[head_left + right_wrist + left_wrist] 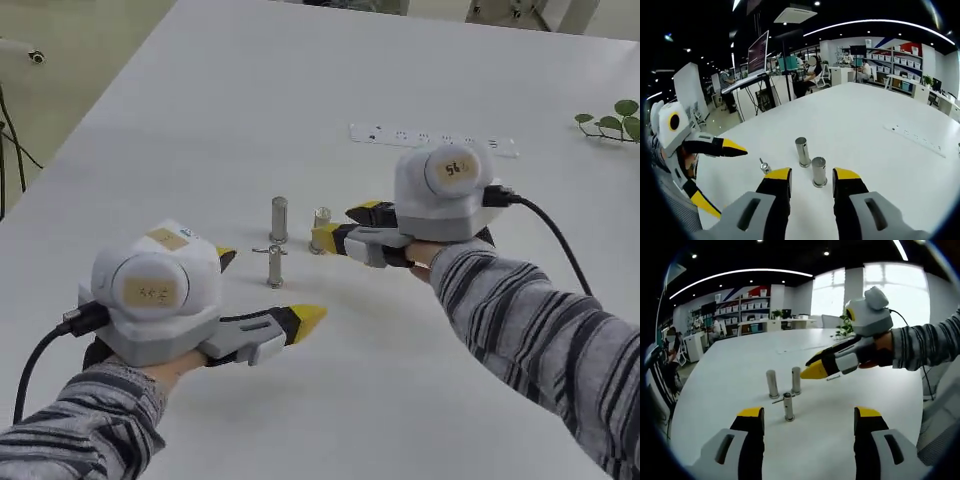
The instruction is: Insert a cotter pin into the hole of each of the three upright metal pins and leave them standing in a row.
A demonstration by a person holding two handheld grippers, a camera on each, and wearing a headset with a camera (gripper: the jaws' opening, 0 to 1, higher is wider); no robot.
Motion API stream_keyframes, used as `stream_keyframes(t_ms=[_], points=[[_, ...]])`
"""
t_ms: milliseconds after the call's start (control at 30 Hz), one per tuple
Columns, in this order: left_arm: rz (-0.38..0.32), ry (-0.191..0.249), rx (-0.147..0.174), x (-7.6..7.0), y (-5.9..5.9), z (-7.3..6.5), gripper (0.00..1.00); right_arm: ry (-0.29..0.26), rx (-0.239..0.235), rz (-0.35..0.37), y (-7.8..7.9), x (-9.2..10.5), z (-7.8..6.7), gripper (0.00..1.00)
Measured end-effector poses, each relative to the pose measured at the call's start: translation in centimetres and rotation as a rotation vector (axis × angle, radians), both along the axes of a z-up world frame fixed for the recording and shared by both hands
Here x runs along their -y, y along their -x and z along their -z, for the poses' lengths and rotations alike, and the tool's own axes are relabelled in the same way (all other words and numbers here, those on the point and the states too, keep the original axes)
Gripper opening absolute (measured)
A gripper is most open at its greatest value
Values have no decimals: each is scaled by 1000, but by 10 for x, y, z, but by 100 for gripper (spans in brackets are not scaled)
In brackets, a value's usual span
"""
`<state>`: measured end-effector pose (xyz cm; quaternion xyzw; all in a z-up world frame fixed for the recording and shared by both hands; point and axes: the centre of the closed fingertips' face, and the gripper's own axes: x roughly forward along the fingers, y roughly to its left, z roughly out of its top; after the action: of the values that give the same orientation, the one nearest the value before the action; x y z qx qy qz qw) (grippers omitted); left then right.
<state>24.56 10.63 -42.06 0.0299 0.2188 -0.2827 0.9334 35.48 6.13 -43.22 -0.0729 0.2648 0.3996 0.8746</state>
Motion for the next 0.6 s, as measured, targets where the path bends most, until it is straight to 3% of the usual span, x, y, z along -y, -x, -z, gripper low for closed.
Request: stream_keyframes(t_ms=[33, 233, 367, 600], points=[[-1, -3, 0, -1, 2, -1, 72, -3, -21, 12, -2, -2, 3, 28], [-32, 29, 3, -2, 11, -6, 78, 2, -30, 42, -14, -9, 10, 24], [-34, 10, 10, -2, 14, -5, 81, -22, -49, 72, -22, -10, 13, 22], [-22, -12, 16, -3, 21, -3, 86, -45, -56, 79, -18, -17, 13, 17]])
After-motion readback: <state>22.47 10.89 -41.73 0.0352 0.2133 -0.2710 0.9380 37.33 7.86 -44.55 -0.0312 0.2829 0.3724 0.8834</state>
